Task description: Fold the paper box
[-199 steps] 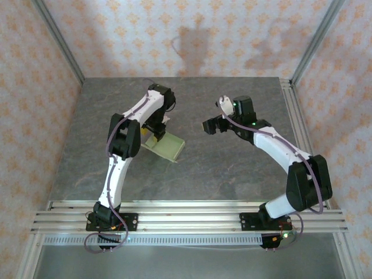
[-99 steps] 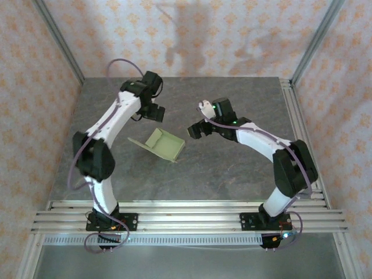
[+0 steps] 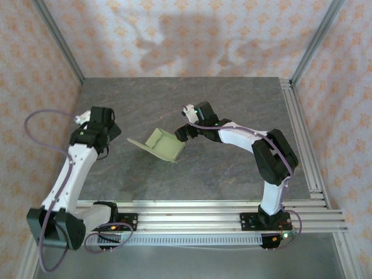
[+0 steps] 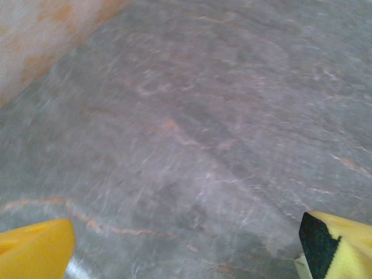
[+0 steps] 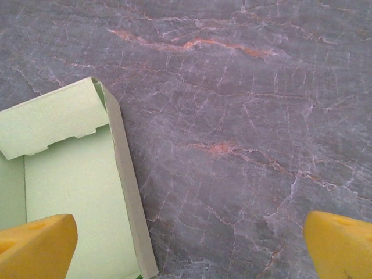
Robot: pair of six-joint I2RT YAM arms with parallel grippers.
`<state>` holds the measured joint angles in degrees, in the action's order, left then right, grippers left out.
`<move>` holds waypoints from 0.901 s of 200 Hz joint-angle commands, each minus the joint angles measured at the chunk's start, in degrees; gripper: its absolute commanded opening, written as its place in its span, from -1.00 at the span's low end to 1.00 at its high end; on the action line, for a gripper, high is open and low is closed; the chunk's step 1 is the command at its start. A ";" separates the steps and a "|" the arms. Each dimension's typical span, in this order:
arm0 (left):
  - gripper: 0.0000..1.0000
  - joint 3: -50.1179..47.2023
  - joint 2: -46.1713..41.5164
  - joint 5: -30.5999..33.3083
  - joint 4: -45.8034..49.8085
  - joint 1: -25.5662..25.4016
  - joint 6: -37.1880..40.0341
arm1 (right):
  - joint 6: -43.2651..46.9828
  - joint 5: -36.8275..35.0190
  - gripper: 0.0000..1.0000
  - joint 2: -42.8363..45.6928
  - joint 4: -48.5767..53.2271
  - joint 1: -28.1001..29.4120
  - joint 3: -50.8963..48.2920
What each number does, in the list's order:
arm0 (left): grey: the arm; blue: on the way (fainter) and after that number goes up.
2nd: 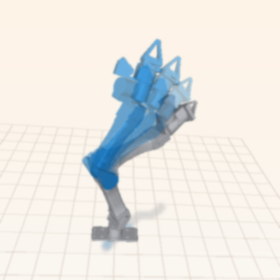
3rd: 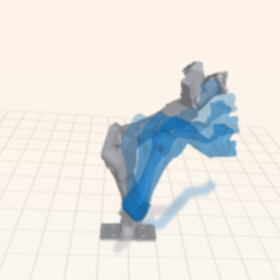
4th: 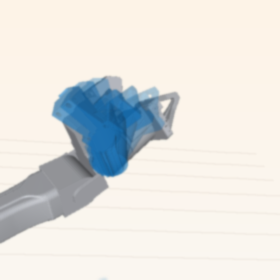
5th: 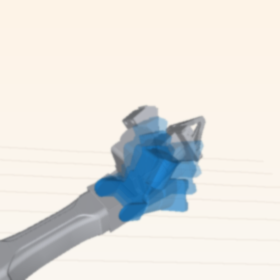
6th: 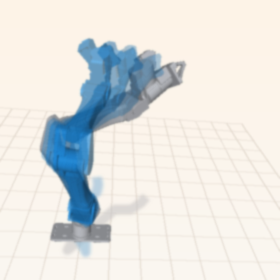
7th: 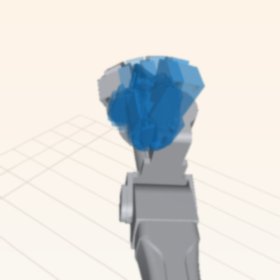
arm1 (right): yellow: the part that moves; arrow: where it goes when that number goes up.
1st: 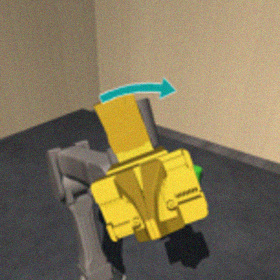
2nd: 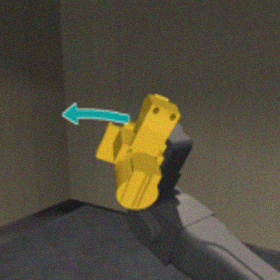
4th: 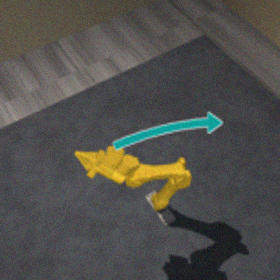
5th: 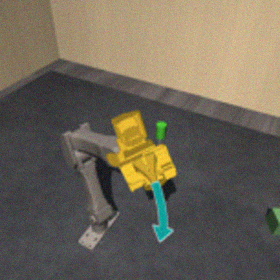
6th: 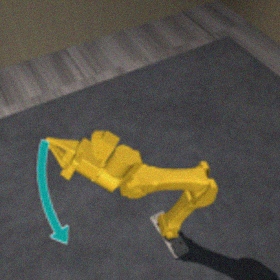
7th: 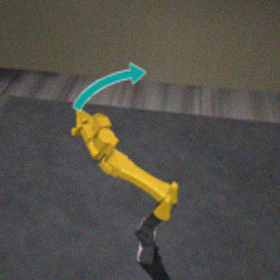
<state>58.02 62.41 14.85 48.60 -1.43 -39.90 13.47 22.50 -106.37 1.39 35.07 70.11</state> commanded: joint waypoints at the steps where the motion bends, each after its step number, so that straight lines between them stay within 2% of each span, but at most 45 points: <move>1: 0.96 -5.62 -2.14 -4.35 1.73 0.38 -9.54 | -0.91 -2.06 0.99 -0.20 -1.74 -0.04 1.26; 30: 0.93 -12.15 -0.66 -16.65 -2.36 0.04 -14.75 | -1.33 -2.53 0.99 0.10 -2.09 -0.08 1.08; 53: 0.93 -14.56 2.58 -18.49 -3.09 -4.20 -18.06 | -1.65 -2.44 0.99 0.24 -1.90 -0.09 1.27; 81: 0.89 -15.32 7.67 -21.56 -9.74 -9.85 -20.01 | -2.22 -2.91 0.99 0.98 -3.45 -0.08 -0.14; 131: 0.82 -5.76 22.16 -19.69 -14.27 -10.74 -12.83 | -5.38 -4.46 0.99 4.74 -6.66 -1.08 -4.38; 180: 0.81 6.00 38.15 -23.93 -16.55 -10.96 -7.62 | -7.97 -6.91 0.99 10.79 -9.21 -3.42 -10.15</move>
<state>58.72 96.53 -7.46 33.17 -12.01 -51.62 7.90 17.93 -99.96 -4.43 32.86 62.00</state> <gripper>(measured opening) 0.904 0.995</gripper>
